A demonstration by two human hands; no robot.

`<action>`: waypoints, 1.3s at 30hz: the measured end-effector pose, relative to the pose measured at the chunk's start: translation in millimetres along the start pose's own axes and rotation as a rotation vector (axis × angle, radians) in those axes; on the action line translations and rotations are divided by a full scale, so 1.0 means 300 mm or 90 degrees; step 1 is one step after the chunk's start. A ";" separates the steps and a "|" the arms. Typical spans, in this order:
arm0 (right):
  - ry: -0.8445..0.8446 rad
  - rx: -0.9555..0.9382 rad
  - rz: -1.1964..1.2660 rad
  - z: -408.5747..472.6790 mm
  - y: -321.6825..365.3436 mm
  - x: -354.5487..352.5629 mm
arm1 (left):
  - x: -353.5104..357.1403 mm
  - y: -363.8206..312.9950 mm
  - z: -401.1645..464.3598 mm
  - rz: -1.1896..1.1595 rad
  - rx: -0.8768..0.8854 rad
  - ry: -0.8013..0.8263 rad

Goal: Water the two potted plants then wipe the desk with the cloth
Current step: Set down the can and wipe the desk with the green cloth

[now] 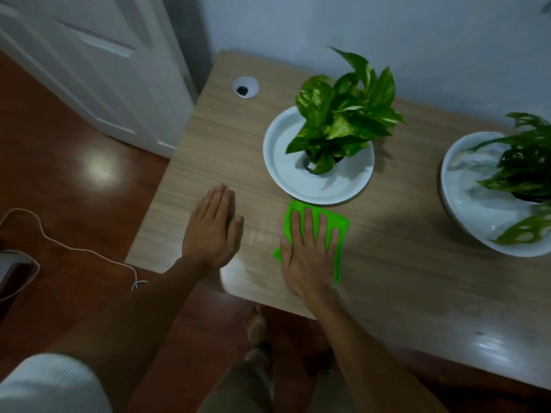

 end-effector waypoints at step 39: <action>0.004 -0.304 -0.099 0.342 0.504 -0.024 | -0.102 0.267 0.054 -0.083 -0.040 -0.035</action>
Point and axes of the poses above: each hand's wrist, its own z-axis towards the middle knuckle, its own x-axis out of the palm, y = z × x, the point moved 8 cm from there along z, towards the middle knuckle, and after that the axes turned 6 degrees about y, right-handed, at the moved point
